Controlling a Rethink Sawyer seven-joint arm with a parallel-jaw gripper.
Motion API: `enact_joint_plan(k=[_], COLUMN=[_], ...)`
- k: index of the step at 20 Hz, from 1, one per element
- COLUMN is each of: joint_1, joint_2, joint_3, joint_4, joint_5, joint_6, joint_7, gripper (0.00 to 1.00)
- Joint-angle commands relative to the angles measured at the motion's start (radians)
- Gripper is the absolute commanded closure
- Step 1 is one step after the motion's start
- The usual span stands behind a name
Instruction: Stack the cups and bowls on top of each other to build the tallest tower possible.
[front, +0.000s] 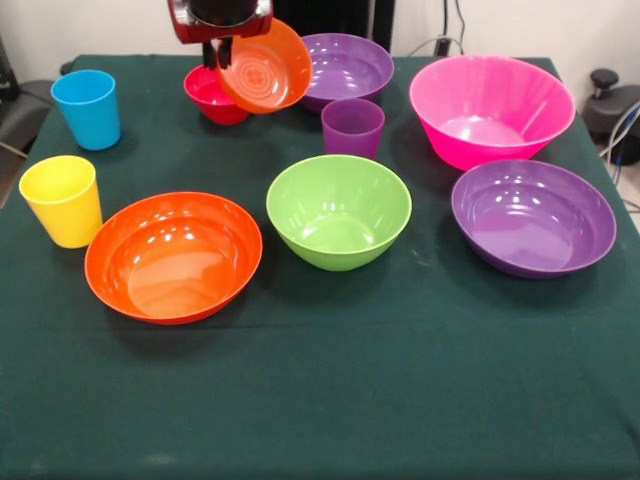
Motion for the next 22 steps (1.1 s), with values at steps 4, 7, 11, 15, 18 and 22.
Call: enact_joint_plan(k=[4, 7, 11, 15, 18, 22], joint_1=[-0.029, -0.056, -0.075, -0.111, -0.135, -0.169], joint_2=[0.014, 0.016, 0.015, 0.012, 0.02, 0.019], joint_3=[0.097, 0.131, 0.163, 0.217, 0.272, 0.341], joint_4=[0.07, 0.1, 0.123, 0.164, 0.18, 0.209], joint_5=[0.063, 0.07, 0.064, 0.053, 0.043, 0.009], joint_6=[0.142, 0.102, 0.056, -0.016, -0.06, -0.144], joint_7=[-0.299, -0.312, -0.307, -0.317, -0.334, -0.339], gripper=[1.0, 1.0, 1.0, 1.0, 1.0, 1.0])
